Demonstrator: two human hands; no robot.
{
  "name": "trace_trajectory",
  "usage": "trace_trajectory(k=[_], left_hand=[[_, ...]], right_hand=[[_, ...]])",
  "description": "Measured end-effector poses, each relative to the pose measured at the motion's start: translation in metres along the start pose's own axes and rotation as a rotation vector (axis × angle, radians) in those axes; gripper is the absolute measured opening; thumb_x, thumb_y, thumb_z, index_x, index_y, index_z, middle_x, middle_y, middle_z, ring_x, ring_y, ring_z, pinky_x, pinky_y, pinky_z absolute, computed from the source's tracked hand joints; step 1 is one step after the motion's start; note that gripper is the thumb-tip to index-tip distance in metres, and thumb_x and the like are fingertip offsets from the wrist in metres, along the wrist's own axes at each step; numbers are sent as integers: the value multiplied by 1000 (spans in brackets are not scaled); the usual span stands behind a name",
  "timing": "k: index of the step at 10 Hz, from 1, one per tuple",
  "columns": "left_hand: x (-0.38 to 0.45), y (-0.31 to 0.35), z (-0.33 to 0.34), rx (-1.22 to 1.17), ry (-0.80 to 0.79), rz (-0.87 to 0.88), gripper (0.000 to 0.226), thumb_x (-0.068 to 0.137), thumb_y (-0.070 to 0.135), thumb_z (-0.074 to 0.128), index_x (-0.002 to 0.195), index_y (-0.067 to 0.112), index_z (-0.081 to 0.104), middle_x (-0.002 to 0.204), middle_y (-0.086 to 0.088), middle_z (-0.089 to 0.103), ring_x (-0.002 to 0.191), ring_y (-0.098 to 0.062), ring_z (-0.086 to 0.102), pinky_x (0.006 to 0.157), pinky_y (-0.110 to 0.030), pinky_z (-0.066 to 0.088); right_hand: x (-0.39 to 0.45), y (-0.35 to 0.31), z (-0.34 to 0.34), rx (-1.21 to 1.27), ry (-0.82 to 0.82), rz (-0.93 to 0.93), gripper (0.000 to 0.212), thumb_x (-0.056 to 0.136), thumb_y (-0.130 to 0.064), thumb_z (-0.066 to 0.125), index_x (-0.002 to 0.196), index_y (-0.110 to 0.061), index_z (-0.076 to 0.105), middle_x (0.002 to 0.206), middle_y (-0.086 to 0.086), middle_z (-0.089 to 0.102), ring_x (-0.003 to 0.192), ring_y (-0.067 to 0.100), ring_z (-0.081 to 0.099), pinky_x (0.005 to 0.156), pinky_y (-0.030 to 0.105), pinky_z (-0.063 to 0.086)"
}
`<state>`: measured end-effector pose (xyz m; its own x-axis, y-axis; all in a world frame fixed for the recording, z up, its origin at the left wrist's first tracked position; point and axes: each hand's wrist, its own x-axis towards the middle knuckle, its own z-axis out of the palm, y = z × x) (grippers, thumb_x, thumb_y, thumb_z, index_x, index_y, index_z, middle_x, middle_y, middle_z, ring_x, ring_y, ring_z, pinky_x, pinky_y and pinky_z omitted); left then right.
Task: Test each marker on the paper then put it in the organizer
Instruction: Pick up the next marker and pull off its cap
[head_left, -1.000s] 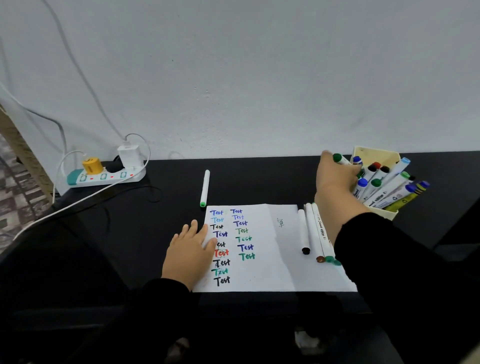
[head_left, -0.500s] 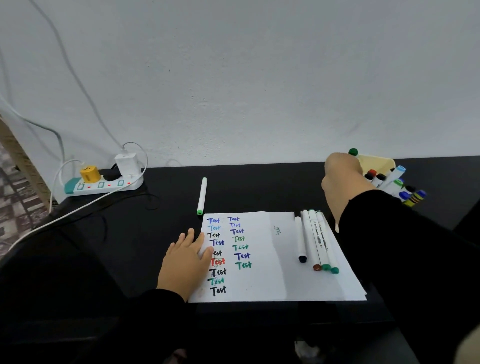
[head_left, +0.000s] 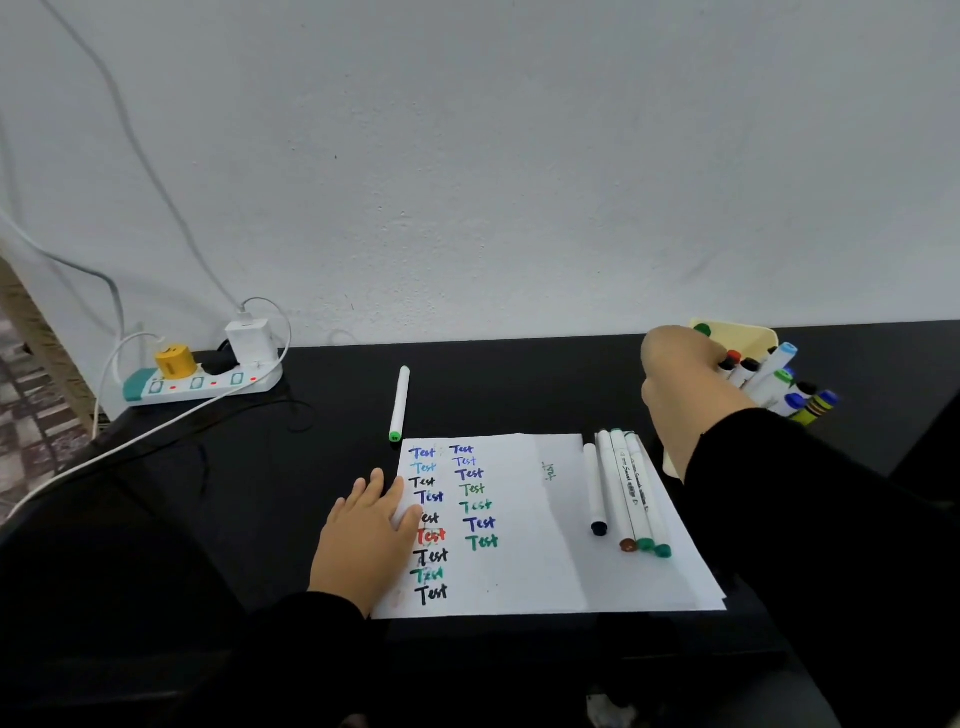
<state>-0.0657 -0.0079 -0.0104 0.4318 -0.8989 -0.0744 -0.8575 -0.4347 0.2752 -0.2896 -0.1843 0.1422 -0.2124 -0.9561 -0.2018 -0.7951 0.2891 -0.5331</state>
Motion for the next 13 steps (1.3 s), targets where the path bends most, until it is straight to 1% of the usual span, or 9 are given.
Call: trace_trajectory(k=[1, 2, 3, 6, 8, 9, 10, 12, 13], left_hand=[[1, 0, 0, -2, -1, 2, 56, 99, 45, 22, 150, 24, 13, 158, 1, 2, 146, -16, 1, 117, -34, 2], [1, 0, 0, -2, -1, 2, 56, 99, 45, 23, 150, 24, 13, 158, 1, 3, 146, -16, 1, 117, -34, 2], [1, 0, 0, 3, -8, 1, 56, 99, 46, 22, 150, 24, 13, 158, 1, 2, 146, -16, 1, 118, -34, 2], [2, 1, -2, 24, -31, -10, 56, 100, 46, 21, 150, 25, 10, 158, 1, 0, 146, -16, 0, 118, -34, 1], [3, 0, -1, 27, -31, -6, 56, 100, 46, 21, 151, 24, 10, 158, 1, 1, 146, -16, 0, 118, -35, 2], [3, 0, 0, 30, -18, 3, 56, 100, 46, 21, 150, 24, 11, 159, 1, 2, 146, -17, 2, 118, -35, 3], [3, -1, 1, 33, -8, 11, 56, 100, 45, 21, 150, 23, 12, 159, 0, 3, 146, -18, 3, 118, -36, 5], [0, 0, 1, 24, 15, 16, 55, 100, 44, 22, 150, 23, 14, 158, -1, 5, 146, -18, 4, 118, -36, 6], [-2, 1, 0, 26, 19, 18, 56, 100, 44, 22, 150, 20, 13, 158, -2, 5, 146, -19, 4, 118, -36, 6]], right_hand=[[0, 7, -5, -605, 72, -116, 29, 93, -15, 53, 121, -8, 53, 112, 5, 54, 114, 22, 51, 94, 29, 38], [0, 17, -9, -814, 50, -220, 4, 92, -12, 53, 93, -13, 57, 82, 1, 47, 102, 19, 54, 78, 24, 34], [7, 18, -13, -810, 119, -247, 29, 94, -12, 51, 66, -15, 41, 69, -2, 40, 67, 13, 44, 59, 19, 29], [2, 17, -14, -1294, 173, -339, 22, 94, -22, 51, 115, -20, 55, 120, 2, 53, 107, 16, 50, 93, 30, 35], [7, 11, -20, -1004, -4, -211, 6, 94, -16, 53, 98, -15, 59, 99, -2, 60, 82, 13, 50, 59, 17, 31], [4, 9, -19, -1084, 23, -263, 17, 94, -18, 52, 77, -16, 50, 78, -2, 49, 75, 13, 47, 74, 21, 35], [-8, 10, -19, -1236, 60, -325, 5, 94, -21, 51, 93, -16, 48, 99, 1, 52, 105, 18, 51, 99, 32, 33], [-25, 10, -16, -1410, 125, -445, 3, 93, -15, 53, 95, -17, 54, 85, -1, 46, 100, 15, 51, 91, 26, 33], [-31, 5, -12, -1276, 168, -557, 17, 94, -11, 50, 78, -14, 47, 70, 2, 33, 72, 12, 46, 66, 19, 29]])
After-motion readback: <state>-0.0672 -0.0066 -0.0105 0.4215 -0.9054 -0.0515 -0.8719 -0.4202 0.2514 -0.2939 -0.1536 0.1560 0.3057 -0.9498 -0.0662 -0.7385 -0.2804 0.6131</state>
